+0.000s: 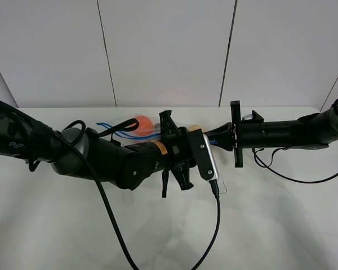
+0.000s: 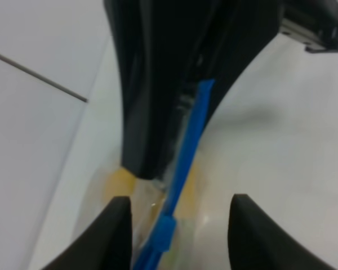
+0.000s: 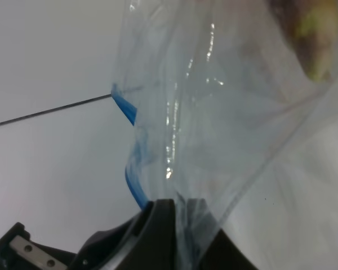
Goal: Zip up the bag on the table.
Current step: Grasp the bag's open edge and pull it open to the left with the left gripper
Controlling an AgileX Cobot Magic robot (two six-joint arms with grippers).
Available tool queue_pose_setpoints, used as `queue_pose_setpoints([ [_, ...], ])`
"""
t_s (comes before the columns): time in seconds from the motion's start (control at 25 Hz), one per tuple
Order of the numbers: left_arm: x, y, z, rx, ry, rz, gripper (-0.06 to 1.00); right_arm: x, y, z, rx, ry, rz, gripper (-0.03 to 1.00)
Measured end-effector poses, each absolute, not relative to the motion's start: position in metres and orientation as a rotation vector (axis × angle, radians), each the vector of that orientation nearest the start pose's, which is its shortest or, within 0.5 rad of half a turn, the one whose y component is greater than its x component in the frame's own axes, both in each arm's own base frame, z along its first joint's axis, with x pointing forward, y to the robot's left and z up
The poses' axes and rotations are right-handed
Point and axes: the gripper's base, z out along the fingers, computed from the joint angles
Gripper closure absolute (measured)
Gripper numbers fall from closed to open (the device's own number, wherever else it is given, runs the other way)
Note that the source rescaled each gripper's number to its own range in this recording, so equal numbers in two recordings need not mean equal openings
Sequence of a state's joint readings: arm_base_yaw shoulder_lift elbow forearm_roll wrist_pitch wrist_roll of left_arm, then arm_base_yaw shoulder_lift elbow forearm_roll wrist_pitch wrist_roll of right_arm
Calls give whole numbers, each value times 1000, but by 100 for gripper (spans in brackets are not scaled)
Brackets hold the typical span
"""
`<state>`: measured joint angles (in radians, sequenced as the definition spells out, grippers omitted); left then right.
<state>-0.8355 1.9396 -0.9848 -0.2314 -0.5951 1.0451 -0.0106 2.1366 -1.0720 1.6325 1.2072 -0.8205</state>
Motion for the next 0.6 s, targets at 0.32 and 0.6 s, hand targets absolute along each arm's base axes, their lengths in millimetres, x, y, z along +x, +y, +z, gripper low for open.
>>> queue_pose_setpoints([
  [0.32, 277, -288, 168, 1305, 1279, 147, 50, 366, 81, 121, 488, 2385, 1855, 97],
  [0.6, 277, -288, 169, 1298, 1272, 148, 65, 366, 81, 121, 489, 2385, 1856, 97],
])
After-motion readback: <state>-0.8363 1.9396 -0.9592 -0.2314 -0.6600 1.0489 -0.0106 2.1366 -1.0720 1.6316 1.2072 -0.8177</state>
